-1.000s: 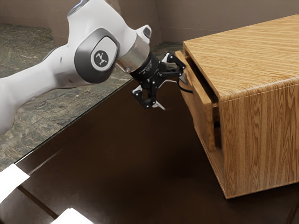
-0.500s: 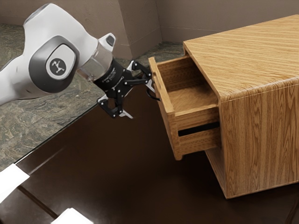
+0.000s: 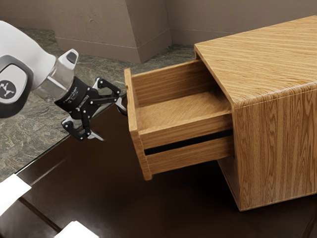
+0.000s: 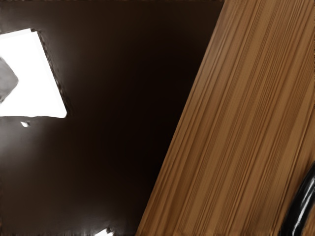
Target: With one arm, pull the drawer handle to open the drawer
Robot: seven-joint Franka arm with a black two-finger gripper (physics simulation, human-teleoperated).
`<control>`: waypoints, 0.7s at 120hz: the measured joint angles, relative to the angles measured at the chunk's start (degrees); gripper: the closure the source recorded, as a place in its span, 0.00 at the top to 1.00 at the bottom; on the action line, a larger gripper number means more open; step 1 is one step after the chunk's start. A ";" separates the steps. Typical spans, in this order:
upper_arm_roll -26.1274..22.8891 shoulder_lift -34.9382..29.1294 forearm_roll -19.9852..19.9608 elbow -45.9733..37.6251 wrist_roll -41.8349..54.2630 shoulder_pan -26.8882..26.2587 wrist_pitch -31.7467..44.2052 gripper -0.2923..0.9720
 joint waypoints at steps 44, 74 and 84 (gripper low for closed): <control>1.56 -5.81 2.10 -4.36 -0.08 0.18 -0.56 0.77; 1.67 -8.24 4.67 -3.32 -0.08 0.16 -2.22 0.77; -1.59 -13.06 10.24 3.44 1.12 0.14 -9.73 0.77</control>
